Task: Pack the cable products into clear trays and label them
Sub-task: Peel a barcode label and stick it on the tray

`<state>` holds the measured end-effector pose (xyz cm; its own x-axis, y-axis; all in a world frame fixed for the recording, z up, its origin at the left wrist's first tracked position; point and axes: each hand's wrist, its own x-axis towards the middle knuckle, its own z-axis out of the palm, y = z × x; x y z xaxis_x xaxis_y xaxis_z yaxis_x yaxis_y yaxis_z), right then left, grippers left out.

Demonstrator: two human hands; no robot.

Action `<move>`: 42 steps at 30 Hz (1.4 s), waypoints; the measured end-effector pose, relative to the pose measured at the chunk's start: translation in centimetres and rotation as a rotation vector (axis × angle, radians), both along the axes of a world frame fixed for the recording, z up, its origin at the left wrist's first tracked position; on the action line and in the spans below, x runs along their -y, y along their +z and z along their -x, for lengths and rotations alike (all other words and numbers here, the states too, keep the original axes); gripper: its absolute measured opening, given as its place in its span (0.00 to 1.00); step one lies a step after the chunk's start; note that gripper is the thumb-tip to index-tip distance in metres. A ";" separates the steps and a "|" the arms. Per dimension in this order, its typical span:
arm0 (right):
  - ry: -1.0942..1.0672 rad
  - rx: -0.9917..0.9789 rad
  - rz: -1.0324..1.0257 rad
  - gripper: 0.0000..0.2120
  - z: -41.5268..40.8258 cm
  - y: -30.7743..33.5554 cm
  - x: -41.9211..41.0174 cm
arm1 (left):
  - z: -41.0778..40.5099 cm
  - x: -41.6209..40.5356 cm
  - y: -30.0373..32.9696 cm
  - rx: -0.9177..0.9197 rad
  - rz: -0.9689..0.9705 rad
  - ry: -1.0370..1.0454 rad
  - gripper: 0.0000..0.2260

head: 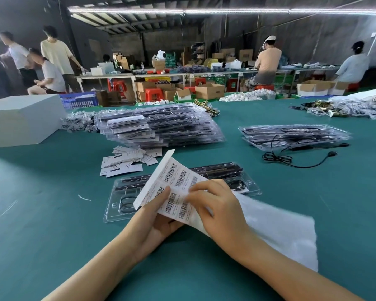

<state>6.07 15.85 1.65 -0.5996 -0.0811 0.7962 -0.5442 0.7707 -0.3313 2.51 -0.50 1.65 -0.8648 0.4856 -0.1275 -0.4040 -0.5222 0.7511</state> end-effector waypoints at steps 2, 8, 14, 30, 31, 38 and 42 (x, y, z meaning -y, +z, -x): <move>-0.017 0.008 0.001 0.05 -0.1 0.0 0.2 | 0.0 0.0 0.0 0.003 0.004 -0.010 0.17; -0.187 0.004 0.061 0.07 -0.1 0.2 0.2 | 0.0 -0.1 0.0 -0.007 -0.008 -0.006 0.19; -0.214 -0.079 0.002 0.05 -0.1 0.3 0.1 | 0.0 -0.1 -0.2 0.012 -0.056 -0.014 0.19; -0.054 -0.180 -0.243 0.06 -0.6 0.8 0.7 | 0.1 -0.3 -0.1 0.026 -0.011 0.026 0.17; -0.023 -0.169 -0.227 0.06 -0.7 0.8 0.9 | 0.2 -0.2 -0.1 0.017 -0.004 0.034 0.17; 0.127 0.059 0.146 0.02 -1.2 1.9 1.1 | 0.7 0.0 -0.5 -0.127 0.161 0.247 0.12; 0.118 0.251 0.488 0.04 -0.8 2.2 0.3 | 0.9 0.3 -0.8 -0.351 0.454 0.489 0.15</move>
<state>6.82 15.53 3.87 -0.7846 0.1828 0.5925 -0.4763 0.4340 -0.7647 1.60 -0.78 0.88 -0.9951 0.0007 0.0991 0.0972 -0.1887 0.9772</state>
